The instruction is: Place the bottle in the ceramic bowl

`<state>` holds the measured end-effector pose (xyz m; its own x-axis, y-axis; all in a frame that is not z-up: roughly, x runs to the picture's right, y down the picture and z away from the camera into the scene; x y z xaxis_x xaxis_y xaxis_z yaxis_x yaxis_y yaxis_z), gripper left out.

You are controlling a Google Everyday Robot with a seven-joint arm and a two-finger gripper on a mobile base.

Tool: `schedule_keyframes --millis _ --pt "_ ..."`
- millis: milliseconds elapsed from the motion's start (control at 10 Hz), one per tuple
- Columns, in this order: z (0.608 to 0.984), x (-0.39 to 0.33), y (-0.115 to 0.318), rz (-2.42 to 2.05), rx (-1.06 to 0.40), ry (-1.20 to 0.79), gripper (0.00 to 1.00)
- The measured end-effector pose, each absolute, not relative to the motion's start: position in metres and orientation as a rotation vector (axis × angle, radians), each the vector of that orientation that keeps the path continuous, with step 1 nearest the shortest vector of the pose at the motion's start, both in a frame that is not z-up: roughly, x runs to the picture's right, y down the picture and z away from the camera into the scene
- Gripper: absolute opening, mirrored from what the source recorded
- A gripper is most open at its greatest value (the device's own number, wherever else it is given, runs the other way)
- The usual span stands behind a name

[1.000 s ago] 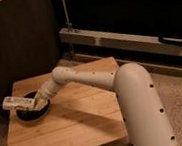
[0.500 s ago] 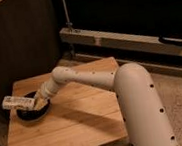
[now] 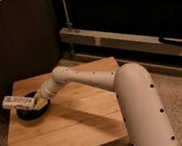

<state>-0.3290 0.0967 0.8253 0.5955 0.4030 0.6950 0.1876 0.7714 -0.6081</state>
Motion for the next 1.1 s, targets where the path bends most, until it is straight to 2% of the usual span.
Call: schedule_keyframes --millis 400,500,600,800,900,1000,1100 --pt "0.8255 -0.3287 0.0966 0.138 -0.704 -0.944 0.31" --pt "0.8254 -0.3288 0.0966 0.138 -0.704 -0.944 0.35" --pt "0.8255 -0.3288 0.0966 0.138 -0.704 -0.944 0.42" --pt "0.8255 -0.3287 0.0966 0.138 -0.704 -0.944 0.65" --pt "0.8255 -0.3287 0.0965 0.138 -0.704 -0.944 0.73" --pt "0.8255 -0.3287 0.0965 0.138 -0.704 -0.944 0.79" --pt "0.8255 -0.3287 0.0965 0.138 -0.704 -0.944 0.80"
